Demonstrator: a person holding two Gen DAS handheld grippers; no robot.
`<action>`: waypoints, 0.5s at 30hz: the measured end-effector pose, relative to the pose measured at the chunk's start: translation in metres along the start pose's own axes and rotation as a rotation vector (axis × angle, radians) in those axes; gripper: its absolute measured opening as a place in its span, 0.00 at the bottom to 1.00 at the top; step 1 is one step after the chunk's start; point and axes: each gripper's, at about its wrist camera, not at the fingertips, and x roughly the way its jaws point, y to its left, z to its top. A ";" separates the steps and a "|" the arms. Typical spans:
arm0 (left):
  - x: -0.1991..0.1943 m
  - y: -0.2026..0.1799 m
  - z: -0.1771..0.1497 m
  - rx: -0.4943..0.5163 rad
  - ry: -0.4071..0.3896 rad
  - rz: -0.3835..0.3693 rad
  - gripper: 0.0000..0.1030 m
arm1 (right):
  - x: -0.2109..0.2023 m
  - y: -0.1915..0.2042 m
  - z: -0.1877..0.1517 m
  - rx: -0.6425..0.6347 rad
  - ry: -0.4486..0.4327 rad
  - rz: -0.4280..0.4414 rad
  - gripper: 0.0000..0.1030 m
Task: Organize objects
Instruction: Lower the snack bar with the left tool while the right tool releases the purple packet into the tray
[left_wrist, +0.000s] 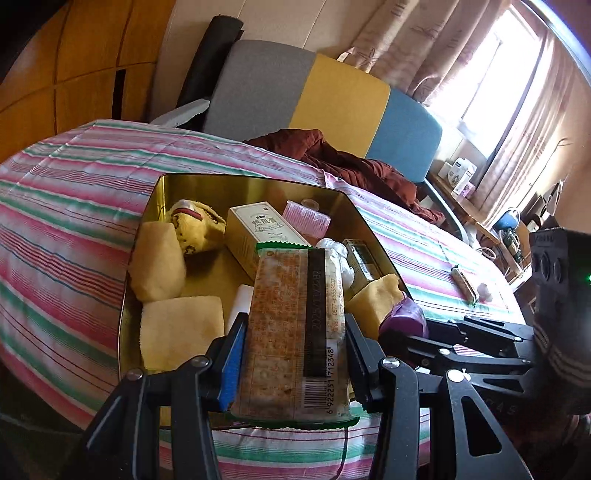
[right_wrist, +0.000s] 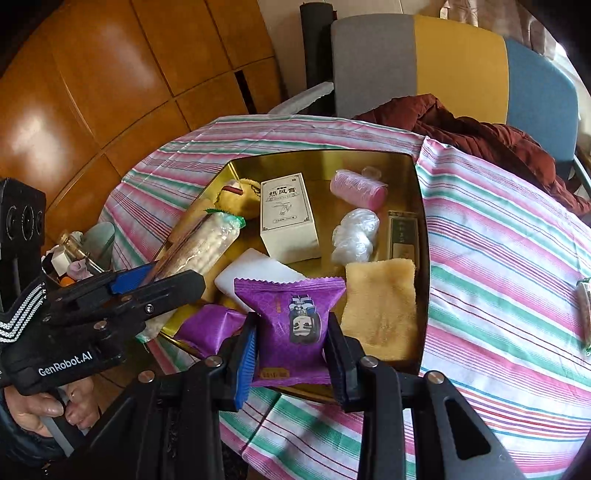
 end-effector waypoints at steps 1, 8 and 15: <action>0.001 0.001 0.000 -0.008 0.002 0.003 0.48 | 0.001 0.000 0.000 0.001 0.003 0.002 0.32; 0.006 -0.012 0.002 0.060 -0.013 0.102 0.48 | 0.011 0.003 -0.005 -0.006 0.018 -0.003 0.32; 0.010 -0.019 0.001 0.107 -0.015 0.145 0.48 | 0.016 0.001 -0.006 0.001 0.017 -0.009 0.33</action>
